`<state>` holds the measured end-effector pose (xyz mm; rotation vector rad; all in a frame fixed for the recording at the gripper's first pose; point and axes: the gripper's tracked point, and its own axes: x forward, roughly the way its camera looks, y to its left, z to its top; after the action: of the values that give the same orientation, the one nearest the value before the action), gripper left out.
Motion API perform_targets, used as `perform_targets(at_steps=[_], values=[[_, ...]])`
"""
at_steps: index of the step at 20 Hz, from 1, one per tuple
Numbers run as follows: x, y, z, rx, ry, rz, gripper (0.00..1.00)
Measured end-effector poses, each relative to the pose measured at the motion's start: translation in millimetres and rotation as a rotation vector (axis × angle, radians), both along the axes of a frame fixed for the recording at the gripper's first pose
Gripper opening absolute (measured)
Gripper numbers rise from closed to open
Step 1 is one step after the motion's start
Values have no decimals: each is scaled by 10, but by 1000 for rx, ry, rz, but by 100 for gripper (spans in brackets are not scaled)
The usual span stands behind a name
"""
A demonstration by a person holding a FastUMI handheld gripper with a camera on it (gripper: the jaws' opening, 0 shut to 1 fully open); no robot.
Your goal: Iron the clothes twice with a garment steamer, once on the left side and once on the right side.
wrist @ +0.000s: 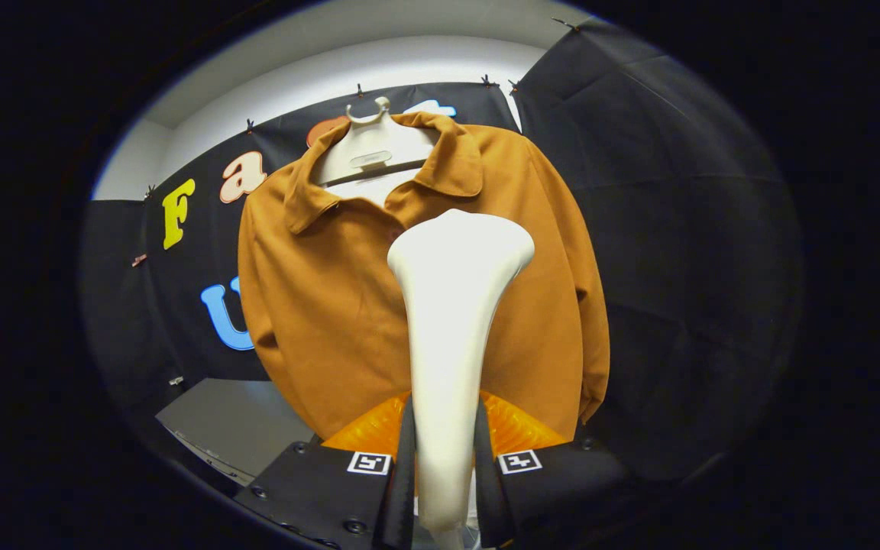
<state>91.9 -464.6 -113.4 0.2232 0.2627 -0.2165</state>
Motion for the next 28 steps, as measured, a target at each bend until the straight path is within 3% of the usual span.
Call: perform_targets(at_steps=[4, 7, 12, 28], values=[[178, -234, -8, 14, -10, 21, 36], [236, -278, -175, 85, -4, 79, 36], [327, -256, -635, 122, 70, 96, 36], [-212, -348, -2001, 224, 336, 21, 37]])
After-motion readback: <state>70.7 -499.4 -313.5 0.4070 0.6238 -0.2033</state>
